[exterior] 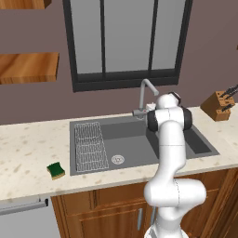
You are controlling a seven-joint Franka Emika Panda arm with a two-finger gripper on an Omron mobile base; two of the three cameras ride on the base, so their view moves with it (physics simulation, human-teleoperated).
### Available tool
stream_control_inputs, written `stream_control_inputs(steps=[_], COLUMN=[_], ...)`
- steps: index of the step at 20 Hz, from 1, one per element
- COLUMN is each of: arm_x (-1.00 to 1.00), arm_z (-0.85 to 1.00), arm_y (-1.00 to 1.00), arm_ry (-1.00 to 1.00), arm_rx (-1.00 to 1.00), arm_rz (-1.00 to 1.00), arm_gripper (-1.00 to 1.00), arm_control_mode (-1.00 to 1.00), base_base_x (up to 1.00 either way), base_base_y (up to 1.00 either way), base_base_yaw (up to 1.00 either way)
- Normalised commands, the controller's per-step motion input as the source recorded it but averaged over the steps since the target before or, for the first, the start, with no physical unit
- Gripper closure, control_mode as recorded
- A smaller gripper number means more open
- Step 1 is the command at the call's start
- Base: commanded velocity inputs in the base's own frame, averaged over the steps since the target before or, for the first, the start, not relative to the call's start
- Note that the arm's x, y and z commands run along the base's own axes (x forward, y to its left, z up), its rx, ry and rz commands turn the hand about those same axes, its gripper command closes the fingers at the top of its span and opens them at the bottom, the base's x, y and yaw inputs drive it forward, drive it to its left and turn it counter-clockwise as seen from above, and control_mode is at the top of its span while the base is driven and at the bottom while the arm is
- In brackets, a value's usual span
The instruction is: Soak the sponge with water for a few seconds and then drop it inside the sink.
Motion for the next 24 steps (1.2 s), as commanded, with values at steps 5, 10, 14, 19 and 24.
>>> stream_control_inputs(steps=[5,10,14,19,24], arm_x=[0.0,0.0,0.0,0.0,0.0], arm_z=[-0.03,-0.06,-0.1,-0.13,-0.19], arm_y=[-0.48,-0.5,-0.49,-0.49,-0.4], arm_ry=[0.0,0.01,0.02,0.02,0.03], arm_rx=[0.01,0.0,0.0,0.0,0.0], arm_rz=[0.0,0.0,0.0,0.0,0.0], arm_gripper=[-1.0,-1.0,-1.0,-1.0,-1.0], arm_control_mode=[-1.0,-1.0,-1.0,-1.0,-1.0], base_base_x=[0.0,0.0,0.0,0.0,0.0], base_base_y=[0.0,0.0,0.0,0.0,0.0], base_base_yaw=[0.0,0.0,0.0,0.0,0.0])
